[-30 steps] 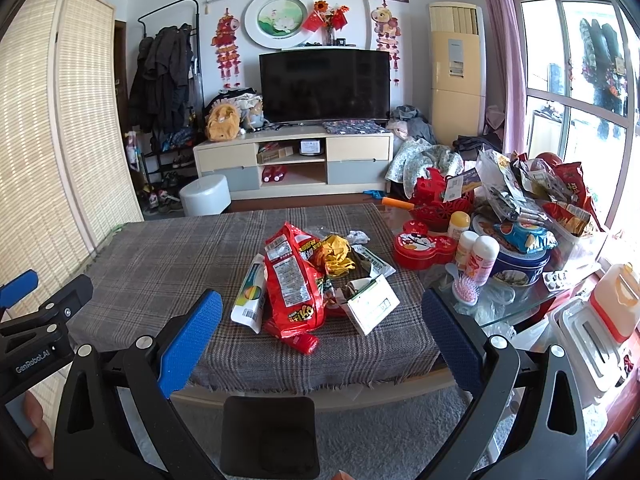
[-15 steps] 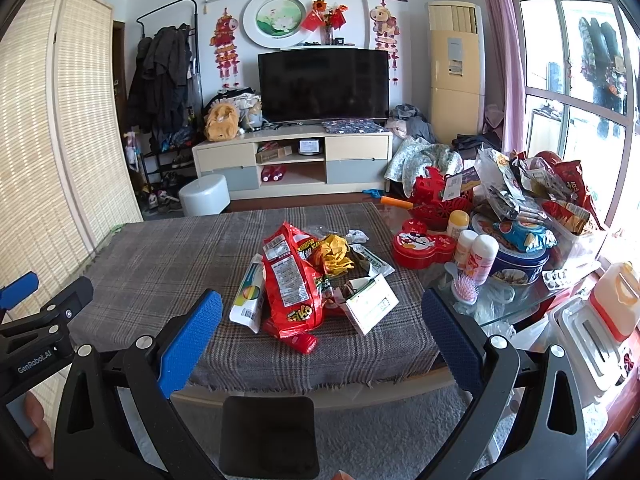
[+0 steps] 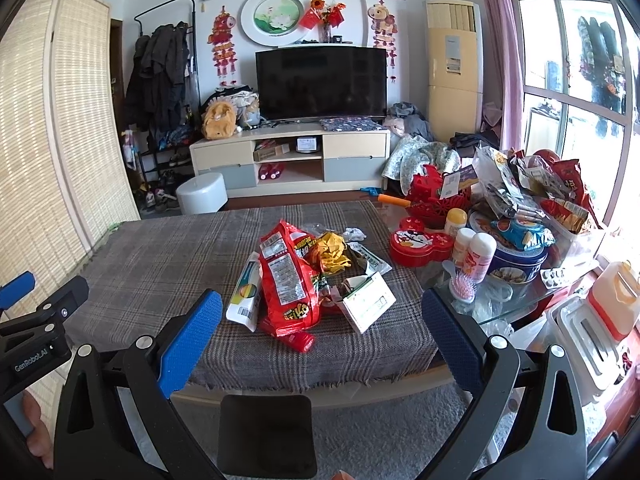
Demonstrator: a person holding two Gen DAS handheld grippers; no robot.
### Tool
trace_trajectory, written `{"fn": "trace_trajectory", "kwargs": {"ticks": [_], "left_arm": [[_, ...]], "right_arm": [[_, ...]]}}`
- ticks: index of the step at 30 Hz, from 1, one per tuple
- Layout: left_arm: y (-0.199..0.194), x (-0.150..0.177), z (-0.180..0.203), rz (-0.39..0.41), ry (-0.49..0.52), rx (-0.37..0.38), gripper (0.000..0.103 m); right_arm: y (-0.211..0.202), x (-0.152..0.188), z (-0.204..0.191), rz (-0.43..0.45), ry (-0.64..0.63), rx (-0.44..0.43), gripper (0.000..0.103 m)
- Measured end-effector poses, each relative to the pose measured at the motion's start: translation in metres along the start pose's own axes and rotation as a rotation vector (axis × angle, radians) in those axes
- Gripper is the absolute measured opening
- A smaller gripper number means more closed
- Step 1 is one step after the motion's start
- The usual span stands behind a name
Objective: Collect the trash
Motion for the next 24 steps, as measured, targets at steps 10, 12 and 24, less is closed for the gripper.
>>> {"fn": "trace_trajectory", "kwargs": {"ticks": [10, 12, 24], "left_arm": [[0.035, 0.002, -0.004, -0.059, 0.030, -0.020, 0.095], [0.050, 0.002, -0.007, -0.081, 0.045, -0.043, 0.095], [0.143, -0.002, 0.018, -0.211, 0.102, -0.003, 0.095]], "right_arm": [[0.031, -0.009, 0.022, -0.046, 0.034, 0.034, 0.100], [0.044, -0.009, 0.029, -0.067, 0.041, 0.057, 0.100], [0.145, -0.005, 0.066, -0.212, 0.138, 0.116, 0.098]]}}
Point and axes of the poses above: each gripper's, at about its wrist camera, not at the fingertips, and y roughly the way its jaws point, z to its right, x to its underside, the point moved 7 cm from there along y, roughly the way its jaws point, and after that the axes turned 3 degrees about x, right-handed, at the moved point
